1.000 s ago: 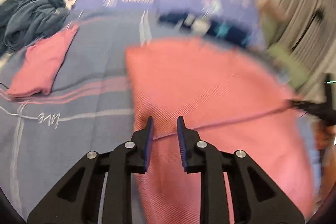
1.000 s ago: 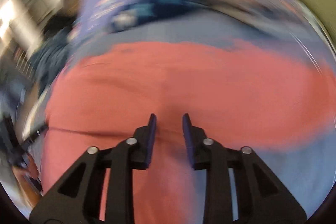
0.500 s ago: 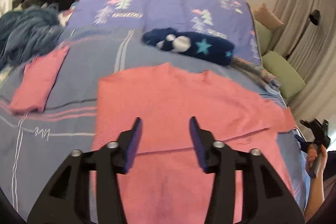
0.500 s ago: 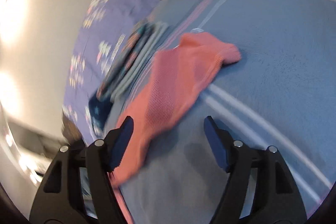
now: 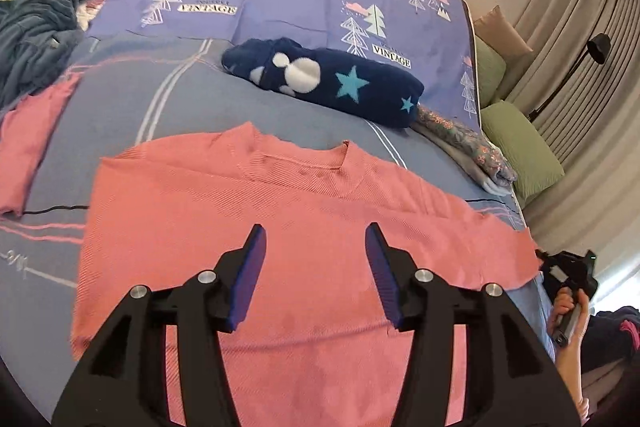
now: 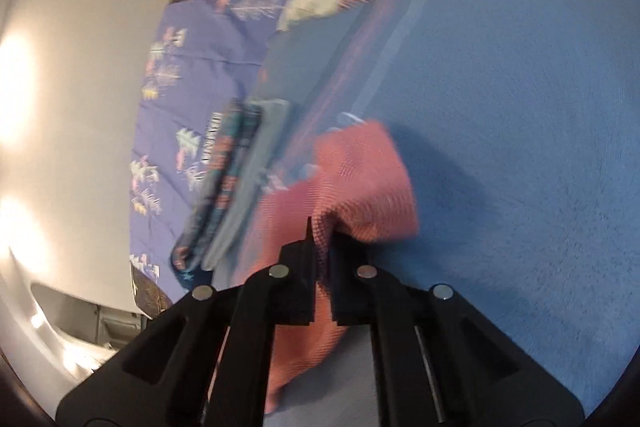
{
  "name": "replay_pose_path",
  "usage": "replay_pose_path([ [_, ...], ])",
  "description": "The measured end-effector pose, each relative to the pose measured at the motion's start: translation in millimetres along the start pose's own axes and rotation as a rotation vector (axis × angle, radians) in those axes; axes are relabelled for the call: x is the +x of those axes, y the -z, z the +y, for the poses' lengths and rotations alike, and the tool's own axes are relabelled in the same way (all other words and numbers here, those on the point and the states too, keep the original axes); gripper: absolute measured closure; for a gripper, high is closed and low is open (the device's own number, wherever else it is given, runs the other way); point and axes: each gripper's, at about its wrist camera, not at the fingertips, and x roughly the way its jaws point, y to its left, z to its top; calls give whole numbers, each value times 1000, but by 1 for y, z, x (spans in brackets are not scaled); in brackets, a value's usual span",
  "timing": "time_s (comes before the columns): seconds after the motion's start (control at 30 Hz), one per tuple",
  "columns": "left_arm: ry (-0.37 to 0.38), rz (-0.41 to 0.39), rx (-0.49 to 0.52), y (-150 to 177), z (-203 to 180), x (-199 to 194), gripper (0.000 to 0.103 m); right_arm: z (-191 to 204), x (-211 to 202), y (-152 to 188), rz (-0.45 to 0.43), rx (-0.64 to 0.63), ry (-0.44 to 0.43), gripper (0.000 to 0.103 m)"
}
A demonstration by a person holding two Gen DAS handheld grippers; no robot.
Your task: Fold small clothes
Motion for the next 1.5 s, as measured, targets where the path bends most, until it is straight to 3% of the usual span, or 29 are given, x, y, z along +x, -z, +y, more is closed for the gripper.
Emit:
replay_pose_path([
  [0.13,41,29,-29,3,4,20,51,75,-18,15,-25,-196,-77,98],
  [0.23,82,54,-56,14,11,32,51,152,-20,50,1,-390,-178,98],
  [0.37,125,84,-92,19,24,32,51,244,-3,144,92,-696,-298,98],
  [0.47,159,30,-126,14,41,16,49,274,27,231,233,-903,-327,97],
  [0.57,241,11,-178,11,62,10,49,266,70,306,425,-1058,-260,92],
  [0.7,371,47,-277,9,79,20,49,239,95,354,595,-1155,-193,80],
  [0.77,388,73,-291,10,78,25,49,232,91,364,602,-1191,-173,73],
  [0.93,392,117,-217,14,58,35,48,237,77,370,552,-1273,-171,59],
  [1.1,412,168,-198,16,48,43,43,239,75,385,593,-1340,-199,52],
  [1.27,425,166,-204,19,54,41,43,230,70,405,577,-1447,-170,51],
  [1.33,435,166,-159,19,48,39,59,228,70,408,563,-1472,-161,51],
  [1.4,430,164,-110,19,39,37,92,228,71,414,540,-1530,-135,51],
  [1.47,402,147,-80,19,33,33,98,228,74,422,497,-1604,-88,52],
  [1.5,398,141,-78,19,34,31,99,227,76,426,479,-1632,-68,58],
])
